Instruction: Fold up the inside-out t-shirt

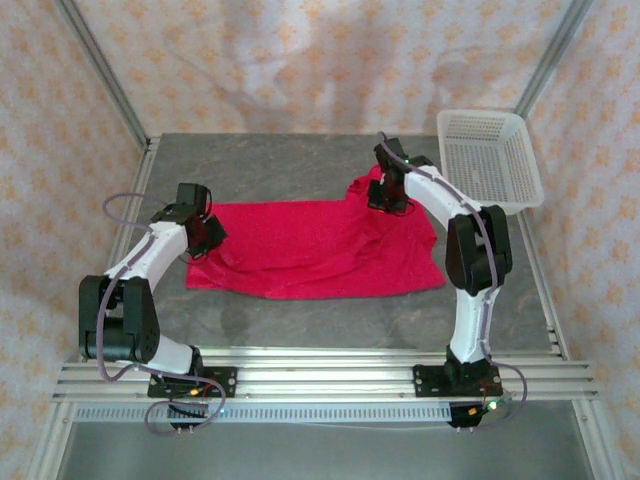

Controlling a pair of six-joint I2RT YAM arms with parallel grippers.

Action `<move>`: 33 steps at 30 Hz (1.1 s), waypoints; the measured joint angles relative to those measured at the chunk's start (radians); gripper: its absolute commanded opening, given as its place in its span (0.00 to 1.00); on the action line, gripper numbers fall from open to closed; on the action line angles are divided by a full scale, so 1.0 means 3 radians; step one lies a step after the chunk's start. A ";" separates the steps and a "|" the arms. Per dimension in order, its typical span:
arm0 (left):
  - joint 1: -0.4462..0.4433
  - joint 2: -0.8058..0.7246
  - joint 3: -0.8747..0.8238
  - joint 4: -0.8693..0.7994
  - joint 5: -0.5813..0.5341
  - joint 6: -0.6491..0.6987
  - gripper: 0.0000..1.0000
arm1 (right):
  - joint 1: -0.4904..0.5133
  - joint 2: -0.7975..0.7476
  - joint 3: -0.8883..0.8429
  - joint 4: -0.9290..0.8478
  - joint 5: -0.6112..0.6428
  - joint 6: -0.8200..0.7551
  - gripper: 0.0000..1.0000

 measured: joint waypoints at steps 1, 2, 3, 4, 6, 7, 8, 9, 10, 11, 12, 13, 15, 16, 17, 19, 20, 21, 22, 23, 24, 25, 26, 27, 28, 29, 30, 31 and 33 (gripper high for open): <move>0.0000 0.0000 0.0000 -0.0001 0.0000 0.0000 0.00 | 0.0023 0.0005 0.0004 -0.0037 0.0043 -0.0043 0.24; 0.0000 0.0000 0.0000 0.0000 0.0000 0.0000 0.00 | 0.0050 0.0018 0.0009 -0.0074 0.0090 -0.0086 0.25; 0.0000 0.0000 0.0000 0.0000 0.0000 0.0000 0.00 | 0.0071 0.0036 0.0010 -0.0095 0.0131 -0.0126 0.26; 0.0000 0.0000 0.0000 0.0000 0.0000 0.0000 0.00 | 0.0088 0.0058 0.0017 -0.0122 0.0160 -0.0154 0.26; 0.0000 0.0000 0.0000 -0.0001 0.0000 0.0000 0.00 | 0.0109 0.0122 0.0032 -0.0150 0.0209 -0.0202 0.27; 0.0000 0.0000 0.0000 0.0000 0.0000 0.0000 0.00 | 0.0113 0.0158 0.0039 -0.0156 0.0224 -0.0215 0.27; 0.0000 0.0000 0.0000 0.0000 0.0000 0.0000 0.00 | 0.0112 0.0193 0.0048 -0.0165 0.0234 -0.0234 0.28; 0.0000 0.0000 0.0000 0.0000 0.0000 0.0000 0.00 | 0.0112 0.0231 0.0053 -0.0169 0.0249 -0.0247 0.28; 0.0000 0.0000 0.0000 -0.0001 0.0000 0.0000 0.00 | 0.0112 0.0254 0.0055 -0.0169 0.0261 -0.0256 0.29; 0.0000 0.0000 0.0000 0.0000 0.0000 0.0000 0.00 | 0.0112 0.0285 0.0065 -0.0179 0.0282 -0.0267 0.30; 0.0000 0.0000 0.0000 0.0000 0.0000 0.0000 0.00 | 0.0112 0.0317 0.0085 -0.0189 0.0301 -0.0275 0.30; 0.0000 0.0000 0.0000 -0.0001 0.0000 0.0000 0.00 | 0.0112 0.0345 0.0112 -0.0200 0.0315 -0.0286 0.30; 0.0000 0.0000 0.0000 0.0000 0.0000 0.0000 0.00 | 0.0112 0.0416 0.0182 -0.0203 0.0343 -0.0291 0.30; 0.0000 0.0000 0.0000 -0.0001 0.0000 0.0001 0.00 | 0.0112 0.0443 0.0209 -0.0205 0.0356 -0.0296 0.30; 0.0000 0.0000 0.0000 -0.0001 0.0000 0.0001 0.00 | 0.0112 0.0463 0.0231 -0.0203 0.0366 -0.0299 0.30; 0.0000 0.0000 0.0000 -0.0001 0.0000 0.0001 0.00 | 0.0112 0.0486 0.0261 -0.0207 0.0384 -0.0299 0.30; 0.0000 0.0000 0.0000 -0.0001 0.0000 0.0001 0.00 | 0.0112 0.0498 0.0280 -0.0206 0.0388 -0.0299 0.30; 0.0000 0.0000 0.0000 -0.0001 -0.0001 0.0001 0.00 | 0.0112 0.0510 0.0298 -0.0206 0.0393 -0.0299 0.30; 0.0000 0.0000 0.0000 -0.0001 -0.0001 0.0001 0.00 | 0.0112 0.0520 0.0312 -0.0209 0.0399 -0.0299 0.29; 0.0000 0.0000 0.0000 -0.0001 -0.0001 0.0001 0.00 | 0.0112 0.0537 0.0336 -0.0217 0.0412 -0.0300 0.26; 0.0000 0.0000 0.0000 -0.0001 -0.0001 0.0003 0.00 | 0.0112 0.0557 0.0360 -0.0221 0.0425 -0.0308 0.23; 0.0000 0.0000 0.0000 -0.0001 -0.0001 0.0003 0.00 | 0.0112 0.0577 0.0381 -0.0221 0.0436 -0.0312 0.18; 0.0000 0.0000 0.0000 -0.0001 -0.0001 0.0004 0.00 | 0.0112 0.0596 0.0394 -0.0221 0.0449 -0.0320 0.16; 0.0000 0.0000 0.0000 -0.0003 -0.0001 0.0008 0.00 | 0.0112 0.0608 0.0397 -0.0221 0.0459 -0.0328 0.14; 0.0000 0.0000 0.0000 -0.0003 -0.0003 0.0009 0.00 | 0.0112 0.0617 0.0397 -0.0226 0.0465 -0.0334 0.11; 0.0000 0.0000 0.0000 -0.0004 -0.0003 0.0010 0.00 | 0.0112 0.0623 0.0397 -0.0234 0.0473 -0.0337 0.05; 0.0000 0.0000 0.0000 -0.0004 -0.0003 0.0010 0.00 | 0.0112 0.0626 0.0397 -0.0244 0.0474 -0.0340 0.00; 0.0000 0.0000 0.0000 -0.0005 -0.0003 0.0010 0.00 | 0.0112 0.0626 0.0397 -0.0249 0.0477 -0.0322 0.00; 0.0000 0.0000 0.0000 -0.0011 -0.0003 0.0010 0.00 | 0.0112 0.0626 0.0404 -0.0272 0.0490 -0.0365 0.00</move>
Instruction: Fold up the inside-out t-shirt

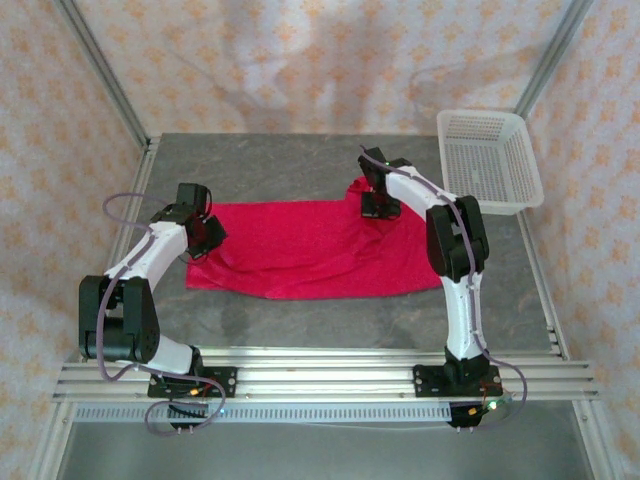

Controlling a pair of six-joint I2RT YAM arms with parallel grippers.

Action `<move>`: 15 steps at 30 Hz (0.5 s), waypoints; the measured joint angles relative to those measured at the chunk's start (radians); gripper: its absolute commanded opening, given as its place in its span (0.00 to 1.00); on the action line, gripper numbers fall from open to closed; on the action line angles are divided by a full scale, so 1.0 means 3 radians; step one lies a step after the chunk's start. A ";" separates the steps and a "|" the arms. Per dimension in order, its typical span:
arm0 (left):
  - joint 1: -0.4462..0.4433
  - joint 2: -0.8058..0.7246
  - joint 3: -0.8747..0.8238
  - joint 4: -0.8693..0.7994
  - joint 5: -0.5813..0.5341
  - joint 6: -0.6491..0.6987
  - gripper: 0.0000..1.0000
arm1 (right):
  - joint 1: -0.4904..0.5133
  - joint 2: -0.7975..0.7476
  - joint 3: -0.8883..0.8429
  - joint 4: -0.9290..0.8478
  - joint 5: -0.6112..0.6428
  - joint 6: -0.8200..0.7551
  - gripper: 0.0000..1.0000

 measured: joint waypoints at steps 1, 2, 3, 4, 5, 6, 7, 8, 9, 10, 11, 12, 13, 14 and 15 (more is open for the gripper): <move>0.0000 0.0000 0.0005 -0.0013 -0.0001 0.0001 0.00 | 0.0000 0.0000 0.0017 -0.0034 0.0010 0.0004 0.00; 0.0000 0.0000 0.0017 -0.0031 -0.0001 0.0001 0.00 | 0.0000 0.0000 0.0051 -0.0093 0.0023 0.0008 0.00; 0.0000 0.0000 0.0041 -0.0064 -0.0001 0.0001 0.00 | 0.0000 0.0000 0.0093 -0.0149 0.0045 0.0006 0.00; 0.0000 0.0000 0.0083 -0.0102 -0.0001 0.0001 0.00 | 0.0000 -0.0008 0.0146 -0.0205 0.0080 0.0006 0.00; 0.0000 0.0000 0.0149 -0.0146 0.0000 0.0001 0.00 | 0.0000 -0.0028 0.0210 -0.0268 0.0134 0.0006 0.00; 0.0001 0.0000 0.0220 -0.0193 0.0001 0.0003 0.00 | 0.0000 -0.0062 0.0257 -0.0322 0.0195 0.0008 0.00; 0.0008 0.0000 0.0329 -0.0253 0.0004 0.0003 0.00 | 0.0000 -0.0132 0.0312 -0.0385 0.0276 0.0006 0.00; 0.0022 -0.0003 0.0456 -0.0312 0.0015 0.0003 0.00 | -0.0001 -0.0234 0.0355 -0.0439 0.0355 0.0008 0.00; 0.0042 -0.0005 0.0581 -0.0359 0.0023 0.0005 0.00 | -0.0005 -0.0352 0.0389 -0.0479 0.0425 0.0006 0.00; 0.0074 -0.0018 0.0724 -0.0401 0.0045 0.0004 0.00 | -0.0014 -0.0524 0.0431 -0.0519 0.0490 0.0019 0.00; 0.0118 -0.0033 0.0877 -0.0460 0.0072 0.0003 0.00 | -0.0029 -0.0721 0.0476 -0.0538 0.0530 0.0032 0.00; 0.0164 -0.0056 0.1013 -0.0506 0.0085 0.0004 0.00 | -0.0052 -0.0896 0.0519 -0.0540 0.0546 0.0051 0.00; 0.0226 -0.0090 0.1181 -0.0552 0.0095 0.0003 0.00 | -0.0093 -0.1111 0.0581 -0.0532 0.0546 0.0076 0.00; 0.0287 -0.0122 0.1340 -0.0601 0.0107 0.0001 0.00 | -0.0146 -0.1333 0.0646 -0.0515 0.0544 0.0104 0.00; 0.0347 -0.0151 0.1500 -0.0651 0.0114 0.0000 0.00 | -0.0205 -0.1514 0.0699 -0.0496 0.0543 0.0127 0.00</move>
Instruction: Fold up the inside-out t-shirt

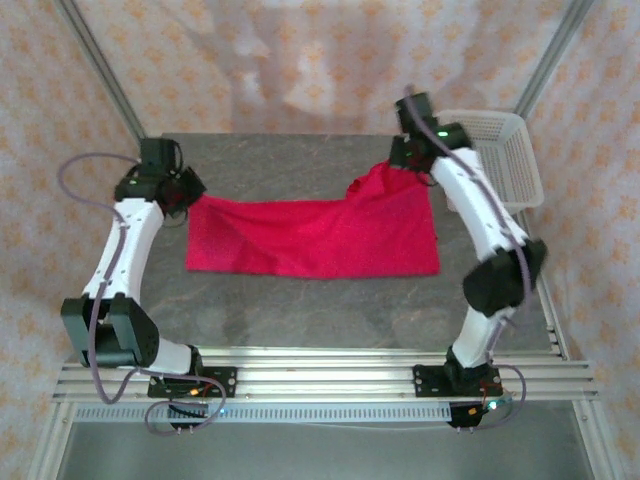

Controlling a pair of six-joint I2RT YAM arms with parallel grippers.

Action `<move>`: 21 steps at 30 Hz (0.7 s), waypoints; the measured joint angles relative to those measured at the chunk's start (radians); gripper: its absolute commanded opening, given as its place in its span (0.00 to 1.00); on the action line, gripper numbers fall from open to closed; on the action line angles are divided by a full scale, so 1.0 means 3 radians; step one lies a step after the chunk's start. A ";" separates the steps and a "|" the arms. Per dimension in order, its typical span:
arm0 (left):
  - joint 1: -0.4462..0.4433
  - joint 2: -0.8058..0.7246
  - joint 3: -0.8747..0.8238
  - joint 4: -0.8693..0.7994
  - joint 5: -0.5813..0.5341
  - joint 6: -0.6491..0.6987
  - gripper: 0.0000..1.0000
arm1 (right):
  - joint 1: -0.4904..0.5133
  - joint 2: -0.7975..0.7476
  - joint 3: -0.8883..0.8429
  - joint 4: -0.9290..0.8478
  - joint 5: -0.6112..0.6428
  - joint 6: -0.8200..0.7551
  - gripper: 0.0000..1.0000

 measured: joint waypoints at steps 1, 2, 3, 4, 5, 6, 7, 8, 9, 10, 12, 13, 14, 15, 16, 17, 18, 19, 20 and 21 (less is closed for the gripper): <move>0.0065 -0.0029 0.0169 -0.0038 0.0017 -0.0005 0.00 | -0.0079 -0.0195 0.0062 0.0028 -0.0003 0.0025 0.00; 0.0130 -0.0053 0.0334 -0.0070 0.0036 -0.0013 0.00 | -0.0175 -0.0379 0.0130 0.0065 -0.0019 0.0057 0.00; 0.0186 -0.0076 0.0482 -0.0090 0.0051 -0.0029 0.00 | -0.0254 -0.0510 0.0193 0.0086 -0.0038 0.0089 0.00; 0.0240 -0.0100 0.0636 -0.0108 0.0071 -0.0057 0.00 | -0.0354 -0.0636 0.0280 0.0107 -0.0072 0.0125 0.00; 0.0285 -0.0127 0.0772 -0.0123 0.0098 -0.0094 0.00 | -0.0427 -0.0727 0.0359 0.0121 -0.0107 0.0151 0.00; 0.0319 -0.0160 0.0875 -0.0127 0.0130 -0.0125 0.00 | -0.0472 -0.0795 0.0432 0.0130 -0.0146 0.0173 0.00; 0.0351 -0.0203 0.0970 -0.0130 0.0154 -0.0170 0.00 | -0.0490 -0.0846 0.0521 0.0126 -0.0192 0.0193 0.00; 0.0376 -0.0258 0.1058 -0.0132 0.0182 -0.0211 0.00 | -0.0488 -0.0876 0.0608 0.0123 -0.0242 0.0209 0.00; 0.0403 -0.0314 0.1134 -0.0139 0.0202 -0.0249 0.00 | -0.0486 -0.0894 0.0694 0.0122 -0.0287 0.0220 0.00; 0.0429 -0.0379 0.1208 -0.0144 0.0206 -0.0282 0.00 | -0.0473 -0.0909 0.0783 0.0103 -0.0327 0.0230 0.00; 0.0472 -0.0520 0.1356 -0.0169 0.0193 -0.0331 0.00 | -0.0473 -0.0960 0.0924 0.0067 -0.0374 0.0242 0.00; 0.0487 -0.0610 0.1437 -0.0172 0.0165 -0.0343 0.00 | -0.0473 -0.1007 0.0960 0.0053 -0.0381 0.0242 0.00; 0.0492 -0.0717 0.1522 -0.0173 0.0128 -0.0346 0.00 | -0.0473 -0.1082 0.0978 0.0041 -0.0381 0.0242 0.00; 0.0500 -0.0811 0.1595 -0.0174 0.0102 -0.0351 0.00 | -0.0473 -0.1164 0.0979 0.0038 -0.0376 0.0242 0.00; 0.0500 -0.0919 0.1676 -0.0177 0.0065 -0.0351 0.00 | -0.0473 -0.1275 0.0979 0.0029 -0.0374 0.0240 0.00; 0.0500 -0.1026 0.1768 -0.0182 0.0031 -0.0350 0.00 | -0.0473 -0.1391 0.0977 0.0025 -0.0362 0.0240 0.00; 0.0500 -0.1099 0.1841 -0.0182 0.0010 -0.0345 0.00 | -0.0473 -0.1503 0.0974 0.0027 -0.0350 0.0240 0.00; 0.0500 -0.1184 0.1930 -0.0181 -0.0017 -0.0329 0.00 | -0.0473 -0.1649 0.0968 0.0028 -0.0336 0.0239 0.00; 0.0502 -0.1261 0.2022 -0.0183 -0.0034 -0.0320 0.00 | -0.0473 -0.1795 0.0963 0.0033 -0.0310 0.0237 0.00; 0.0502 -0.1322 0.2098 -0.0184 -0.0041 -0.0308 0.00 | -0.0473 -0.1895 0.0963 0.0045 -0.0286 0.0230 0.00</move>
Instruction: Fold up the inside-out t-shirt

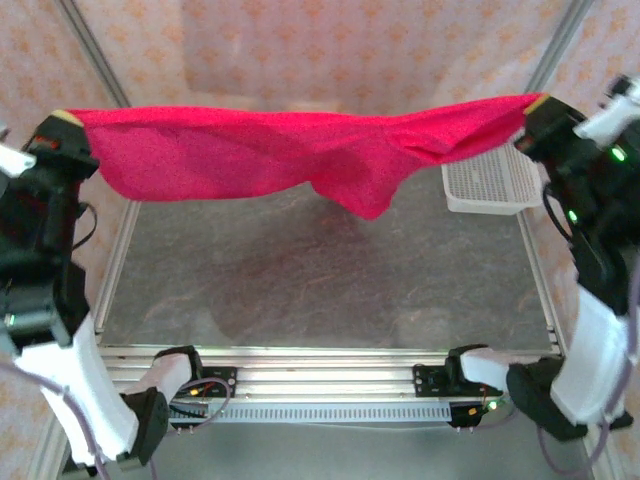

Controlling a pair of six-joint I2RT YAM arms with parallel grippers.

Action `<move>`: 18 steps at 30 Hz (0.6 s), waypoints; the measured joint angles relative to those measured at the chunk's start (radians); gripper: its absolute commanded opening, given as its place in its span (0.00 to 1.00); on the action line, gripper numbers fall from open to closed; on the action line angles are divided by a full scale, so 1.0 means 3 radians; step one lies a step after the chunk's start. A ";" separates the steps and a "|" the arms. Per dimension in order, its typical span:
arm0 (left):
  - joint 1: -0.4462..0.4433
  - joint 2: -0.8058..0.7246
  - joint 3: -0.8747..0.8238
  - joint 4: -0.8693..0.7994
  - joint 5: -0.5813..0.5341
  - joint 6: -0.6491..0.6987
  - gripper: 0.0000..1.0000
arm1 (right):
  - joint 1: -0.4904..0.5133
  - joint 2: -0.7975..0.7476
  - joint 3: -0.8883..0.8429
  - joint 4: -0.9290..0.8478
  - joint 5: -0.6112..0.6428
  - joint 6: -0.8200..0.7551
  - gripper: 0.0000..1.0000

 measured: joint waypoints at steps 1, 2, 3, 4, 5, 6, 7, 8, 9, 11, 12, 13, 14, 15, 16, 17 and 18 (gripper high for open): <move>0.0000 -0.0047 0.0085 -0.0003 -0.0003 0.0019 0.00 | 0.0000 -0.0098 0.0003 0.0015 0.0032 -0.0004 0.00; 0.0000 -0.0076 0.0174 -0.0003 -0.0003 0.0038 0.00 | 0.0000 -0.0202 0.0048 0.0019 0.0065 -0.0017 0.00; 0.0000 -0.0084 0.0226 -0.0001 -0.0003 0.0045 0.00 | 0.0000 -0.0254 0.0108 0.0027 0.0088 -0.0027 0.00; 0.0000 -0.0086 0.0267 0.0000 -0.0003 0.0053 0.00 | 0.0000 -0.0285 0.0197 0.0039 0.0114 -0.0041 0.00; 0.0000 -0.0085 0.0278 0.0000 -0.0001 0.0062 0.00 | 0.0000 -0.0289 0.0271 0.0056 0.0139 -0.0057 0.00; 0.0000 -0.0074 0.0275 -0.0008 0.0003 0.0067 0.00 | 0.0000 -0.0286 0.0318 0.0084 0.0160 -0.0078 0.00; 0.0000 -0.0048 0.0268 -0.0010 0.0005 0.0069 0.00 | 0.0000 -0.0280 0.0338 0.0102 0.0175 -0.0095 0.00; 0.0000 -0.0013 0.0253 -0.0008 0.0011 0.0067 0.00 | 0.0000 -0.0257 0.0340 0.0102 0.0189 -0.0113 0.00; 0.0000 0.0023 0.0217 0.0000 0.0024 0.0067 0.00 | 0.0000 -0.0215 0.0338 0.0103 0.0196 -0.0131 0.00; 0.0000 0.0099 0.0052 0.0065 0.0081 0.0065 0.00 | 0.0000 -0.0075 0.0299 0.0140 0.0201 -0.0170 0.00; 0.0000 0.0135 -0.0058 0.0106 0.0106 0.0065 0.00 | 0.0000 -0.0001 0.0258 0.0165 0.0202 -0.0186 0.00; 0.0000 0.0186 -0.0182 0.0145 0.0126 0.0065 0.00 | 0.0000 0.0109 0.0188 0.0209 0.0202 -0.0209 0.00; 0.0000 0.0263 -0.0329 0.0201 0.0156 0.0065 0.00 | 0.0000 0.0237 0.0118 0.0252 0.0203 -0.0231 0.00; -0.0001 0.0334 -0.0448 0.0261 0.0181 0.0066 0.00 | 0.0000 0.0351 0.0070 0.0285 0.0209 -0.0253 0.00; -0.0003 0.0427 -0.0575 0.0323 0.0196 0.0069 0.00 | 0.0000 0.0512 0.0033 0.0313 0.0216 -0.0281 0.00; -0.0005 0.0549 -0.0707 0.0394 0.0215 0.0070 0.00 | 0.0000 0.0670 0.0018 0.0338 0.0230 -0.0308 0.00; -0.0018 0.0651 -0.0800 0.0453 0.0220 0.0075 0.00 | 0.0000 0.0835 -0.0001 0.0378 0.0240 -0.0334 0.00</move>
